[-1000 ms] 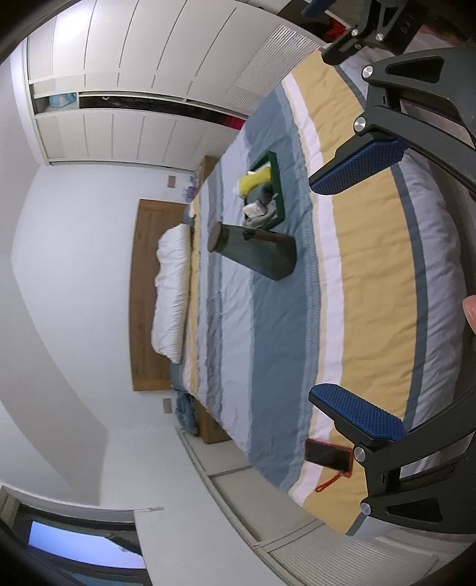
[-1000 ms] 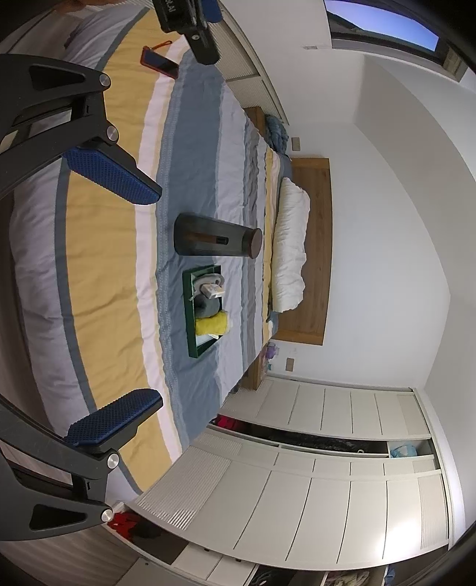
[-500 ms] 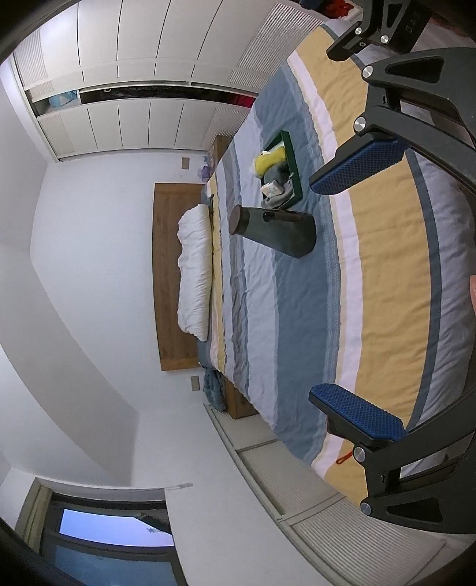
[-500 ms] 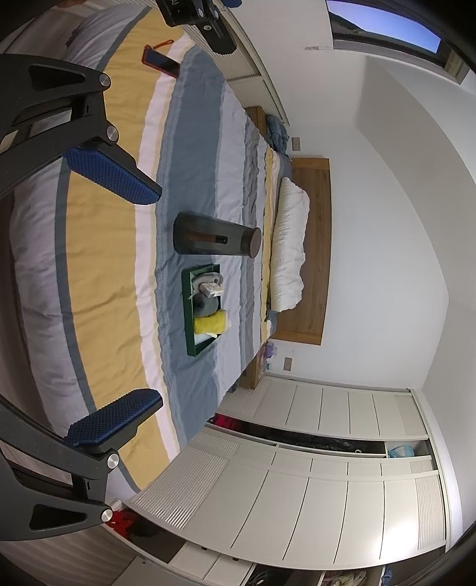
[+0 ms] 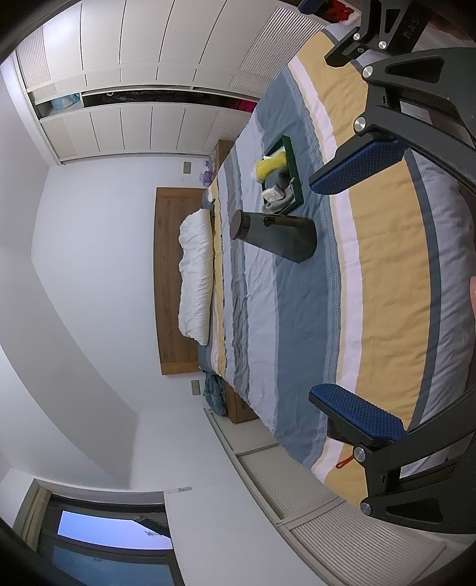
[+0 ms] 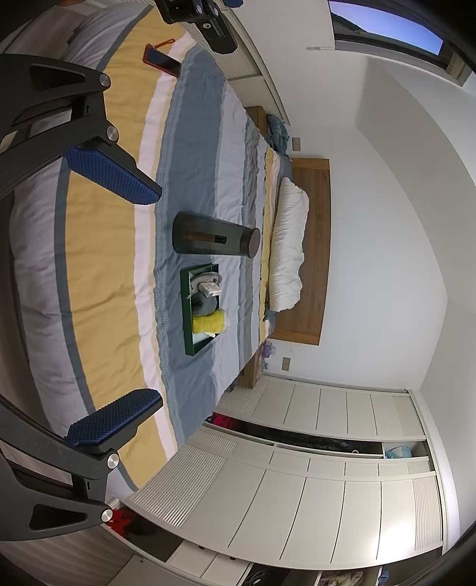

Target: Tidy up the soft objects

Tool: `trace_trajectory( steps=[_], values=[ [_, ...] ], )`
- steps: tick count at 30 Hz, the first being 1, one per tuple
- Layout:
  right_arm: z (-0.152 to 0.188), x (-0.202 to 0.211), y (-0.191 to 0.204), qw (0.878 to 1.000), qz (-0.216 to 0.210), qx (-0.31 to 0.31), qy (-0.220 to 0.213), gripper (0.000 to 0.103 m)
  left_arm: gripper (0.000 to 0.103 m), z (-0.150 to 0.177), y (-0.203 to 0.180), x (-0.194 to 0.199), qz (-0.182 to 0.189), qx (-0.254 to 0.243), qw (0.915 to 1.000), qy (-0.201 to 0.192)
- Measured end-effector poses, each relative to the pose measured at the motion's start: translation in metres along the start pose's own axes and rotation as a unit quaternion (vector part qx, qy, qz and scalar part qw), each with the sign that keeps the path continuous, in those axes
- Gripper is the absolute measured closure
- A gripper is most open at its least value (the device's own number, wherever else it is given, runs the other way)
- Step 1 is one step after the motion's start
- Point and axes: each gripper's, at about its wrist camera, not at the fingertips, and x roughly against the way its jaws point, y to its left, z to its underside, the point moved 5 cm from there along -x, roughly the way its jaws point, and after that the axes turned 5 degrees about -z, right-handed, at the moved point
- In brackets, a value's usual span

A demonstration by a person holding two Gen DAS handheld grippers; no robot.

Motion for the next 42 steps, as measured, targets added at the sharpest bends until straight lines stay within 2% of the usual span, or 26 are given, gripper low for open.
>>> trace_trajectory(
  steps=[42],
  values=[
    [0.0004, 0.0007, 0.0018, 1.0, 0.002, 0.006, -0.002, 0.0, 0.002, 0.0008, -0.0003, -0.002, 0.013, 0.002, 0.9998, 0.012]
  ],
)
